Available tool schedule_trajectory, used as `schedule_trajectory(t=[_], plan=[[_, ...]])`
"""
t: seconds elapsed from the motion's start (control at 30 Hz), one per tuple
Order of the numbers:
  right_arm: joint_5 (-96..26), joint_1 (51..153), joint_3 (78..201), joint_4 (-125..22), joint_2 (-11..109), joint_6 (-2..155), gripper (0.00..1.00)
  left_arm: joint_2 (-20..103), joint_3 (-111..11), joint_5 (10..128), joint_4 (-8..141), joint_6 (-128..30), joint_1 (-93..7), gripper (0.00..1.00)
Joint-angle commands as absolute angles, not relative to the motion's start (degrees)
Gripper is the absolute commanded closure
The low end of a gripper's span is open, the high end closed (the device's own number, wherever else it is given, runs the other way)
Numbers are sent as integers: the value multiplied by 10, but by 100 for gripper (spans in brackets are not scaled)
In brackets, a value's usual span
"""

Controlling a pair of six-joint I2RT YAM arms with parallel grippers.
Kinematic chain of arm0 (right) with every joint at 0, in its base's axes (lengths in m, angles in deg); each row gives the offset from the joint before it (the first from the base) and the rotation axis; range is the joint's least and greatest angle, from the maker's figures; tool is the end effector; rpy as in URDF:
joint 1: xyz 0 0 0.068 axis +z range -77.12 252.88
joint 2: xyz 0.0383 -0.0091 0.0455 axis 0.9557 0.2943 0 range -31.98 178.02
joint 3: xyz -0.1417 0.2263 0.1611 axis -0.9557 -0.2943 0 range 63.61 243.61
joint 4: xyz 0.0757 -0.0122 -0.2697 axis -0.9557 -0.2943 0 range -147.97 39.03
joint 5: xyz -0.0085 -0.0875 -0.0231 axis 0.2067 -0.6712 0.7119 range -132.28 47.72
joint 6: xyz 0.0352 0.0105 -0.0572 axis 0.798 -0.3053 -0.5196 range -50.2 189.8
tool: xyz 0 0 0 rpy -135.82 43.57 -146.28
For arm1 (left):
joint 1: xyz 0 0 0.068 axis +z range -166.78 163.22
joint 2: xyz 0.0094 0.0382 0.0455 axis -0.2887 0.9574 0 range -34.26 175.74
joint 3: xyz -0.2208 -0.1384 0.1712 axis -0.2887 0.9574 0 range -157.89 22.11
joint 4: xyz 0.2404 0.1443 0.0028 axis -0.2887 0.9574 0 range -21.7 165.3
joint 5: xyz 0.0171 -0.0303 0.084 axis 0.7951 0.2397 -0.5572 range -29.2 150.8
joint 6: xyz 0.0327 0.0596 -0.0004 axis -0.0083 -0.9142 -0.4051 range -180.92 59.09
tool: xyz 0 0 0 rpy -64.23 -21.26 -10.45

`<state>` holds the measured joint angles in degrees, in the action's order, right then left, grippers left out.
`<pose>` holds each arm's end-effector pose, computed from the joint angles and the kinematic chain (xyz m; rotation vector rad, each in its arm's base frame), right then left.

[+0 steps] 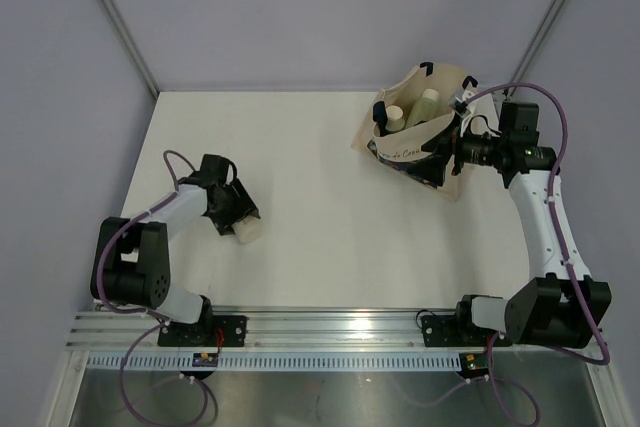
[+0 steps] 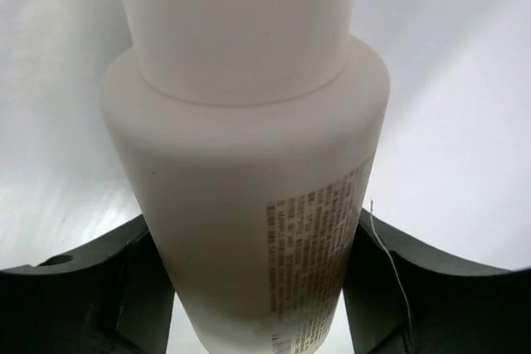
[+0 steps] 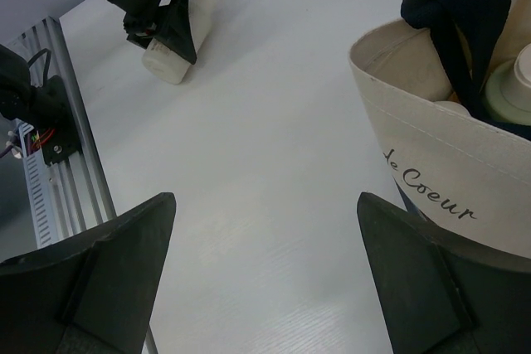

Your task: Place the personal care products into the canvas bag

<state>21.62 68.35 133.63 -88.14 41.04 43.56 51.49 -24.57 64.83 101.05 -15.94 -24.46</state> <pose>0.2770 0.0272 0.3873 -0.8910 1.7475 0.9007 0.2781 -0.0415 0.1741 -0.9036 2.7281 -0.2946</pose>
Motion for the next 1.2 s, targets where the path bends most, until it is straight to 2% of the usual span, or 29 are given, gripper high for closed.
schedule_trajectory(t=[0.0, 0.13, 0.4, 0.53, 0.67, 0.73, 0.8, 0.9, 1.17], plan=[[207, 685, 1333, -909, 388, 412, 0, 465, -237, 791, 848, -293, -250, 100], [205, 684, 1332, -929, 379, 406, 1, 469, -218, 921, 734, -295, -252, 100], [244, 693, 1318, -970, 379, 382, 1, 482, -148, 1083, 441, -217, -276, 100], [167, 793, 1301, -945, 401, 443, 0, 488, -167, 1132, 366, -182, -342, 100], [106, 872, 1296, -876, 432, 539, 1, 484, -184, 1128, 305, -133, -407, 100], [98, 884, 1297, -804, 454, 641, 0, 476, -181, 1113, 260, -104, -438, 100], [89, 891, 1285, -690, 463, 798, 0, 472, -180, 1105, 220, -86, -456, 100], [81, 912, 1226, -498, 459, 946, 0, 471, -181, 1084, 200, -74, -488, 100], [47, 995, 1199, -424, 491, 1013, 0, 487, -198, 1055, 151, -45, -541, 100]])
